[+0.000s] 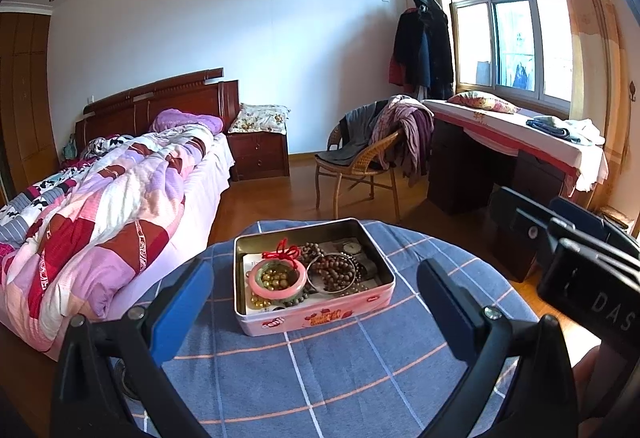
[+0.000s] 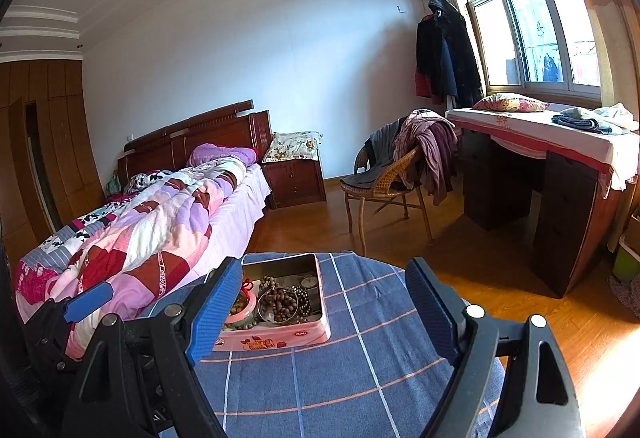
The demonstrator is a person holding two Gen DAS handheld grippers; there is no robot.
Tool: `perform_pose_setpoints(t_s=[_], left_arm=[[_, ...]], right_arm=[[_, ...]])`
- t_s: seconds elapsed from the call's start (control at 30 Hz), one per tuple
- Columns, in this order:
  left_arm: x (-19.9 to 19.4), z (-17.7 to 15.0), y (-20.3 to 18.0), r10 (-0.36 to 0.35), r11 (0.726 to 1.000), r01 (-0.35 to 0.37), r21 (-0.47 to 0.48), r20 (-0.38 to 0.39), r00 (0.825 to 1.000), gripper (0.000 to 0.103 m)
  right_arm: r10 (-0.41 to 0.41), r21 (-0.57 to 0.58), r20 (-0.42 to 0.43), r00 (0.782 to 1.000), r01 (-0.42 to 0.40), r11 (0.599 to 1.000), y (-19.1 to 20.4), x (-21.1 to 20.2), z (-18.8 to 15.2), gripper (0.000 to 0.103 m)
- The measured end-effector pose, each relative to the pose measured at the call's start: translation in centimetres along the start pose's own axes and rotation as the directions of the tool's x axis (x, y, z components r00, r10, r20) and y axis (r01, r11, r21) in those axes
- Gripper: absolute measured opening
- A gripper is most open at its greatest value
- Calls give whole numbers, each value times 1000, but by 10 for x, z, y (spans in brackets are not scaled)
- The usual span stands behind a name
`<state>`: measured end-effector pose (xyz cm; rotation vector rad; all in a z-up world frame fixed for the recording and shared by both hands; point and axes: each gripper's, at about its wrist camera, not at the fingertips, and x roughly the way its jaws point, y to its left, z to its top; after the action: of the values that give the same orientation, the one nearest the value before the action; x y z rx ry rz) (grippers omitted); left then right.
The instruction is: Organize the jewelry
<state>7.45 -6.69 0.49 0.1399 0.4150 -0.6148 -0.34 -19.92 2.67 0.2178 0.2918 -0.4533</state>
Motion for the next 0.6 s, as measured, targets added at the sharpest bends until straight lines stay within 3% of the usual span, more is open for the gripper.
perform_pose_setpoints(t_s=[0.6], left_arm=[[-4, 0, 4, 16, 1000, -15, -6, 15, 1000, 103]], right_arm=[[9, 9, -8, 1000, -9, 1000, -1, 2, -2, 84]])
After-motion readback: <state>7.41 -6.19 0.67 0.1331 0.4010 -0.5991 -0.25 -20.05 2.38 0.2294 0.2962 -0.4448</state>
